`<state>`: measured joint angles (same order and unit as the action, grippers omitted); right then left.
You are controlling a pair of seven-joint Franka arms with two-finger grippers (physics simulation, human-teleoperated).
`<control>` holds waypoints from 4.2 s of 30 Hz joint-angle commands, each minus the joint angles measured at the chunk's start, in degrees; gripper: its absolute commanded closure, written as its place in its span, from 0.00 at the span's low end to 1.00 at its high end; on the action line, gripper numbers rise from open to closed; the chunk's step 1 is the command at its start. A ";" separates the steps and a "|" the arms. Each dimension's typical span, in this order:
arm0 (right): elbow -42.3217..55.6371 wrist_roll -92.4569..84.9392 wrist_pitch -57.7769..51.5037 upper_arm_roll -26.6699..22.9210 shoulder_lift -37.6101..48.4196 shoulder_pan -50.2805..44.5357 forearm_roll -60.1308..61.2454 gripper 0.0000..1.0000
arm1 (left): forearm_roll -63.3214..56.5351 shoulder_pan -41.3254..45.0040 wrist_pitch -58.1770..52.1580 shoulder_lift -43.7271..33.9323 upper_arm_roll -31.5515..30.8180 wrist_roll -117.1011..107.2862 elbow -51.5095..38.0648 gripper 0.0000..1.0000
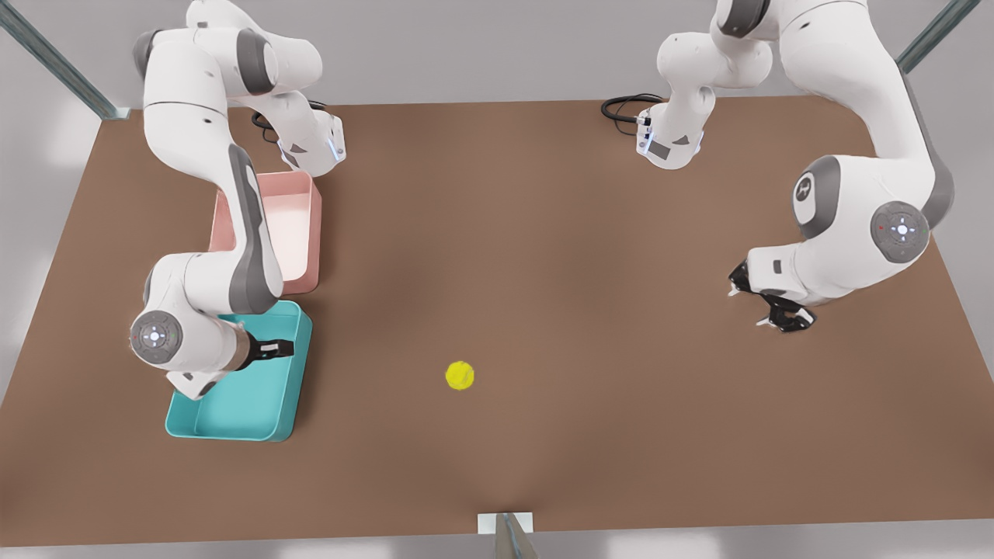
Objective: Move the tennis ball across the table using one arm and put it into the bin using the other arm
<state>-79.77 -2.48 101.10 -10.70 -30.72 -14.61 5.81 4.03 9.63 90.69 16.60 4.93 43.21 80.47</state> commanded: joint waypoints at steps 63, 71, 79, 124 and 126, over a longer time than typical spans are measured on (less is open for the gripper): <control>-8.12 11.18 31.26 -0.02 -13.49 -8.33 6.23 0.19 | 2.30 -3.12 -17.39 -0.08 -0.10 -58.59 -0.32 0.00; -8.73 9.51 31.70 -0.02 -14.98 -8.51 6.32 0.19 | 2.30 -3.21 -17.22 0.09 -0.10 -58.50 -0.32 0.00; -10.14 8.99 31.79 -0.02 -15.95 -9.12 6.05 0.19 | 2.30 -3.30 -17.22 0.09 -0.10 -58.50 -0.23 0.00; 12.97 9.43 -21.90 -1.95 3.47 2.83 -4.76 0.00 | -14.14 -3.12 -22.93 0.97 -6.51 -19.66 -3.92 0.00; 12.02 10.39 -26.04 -0.73 9.70 4.84 -4.93 0.00 | -14.05 -3.21 -22.93 0.97 -6.51 -21.22 -3.92 0.00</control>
<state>-68.95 -1.58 92.35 -10.67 -22.19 -9.79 2.47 -10.13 6.42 68.53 17.65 -1.61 4.83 76.55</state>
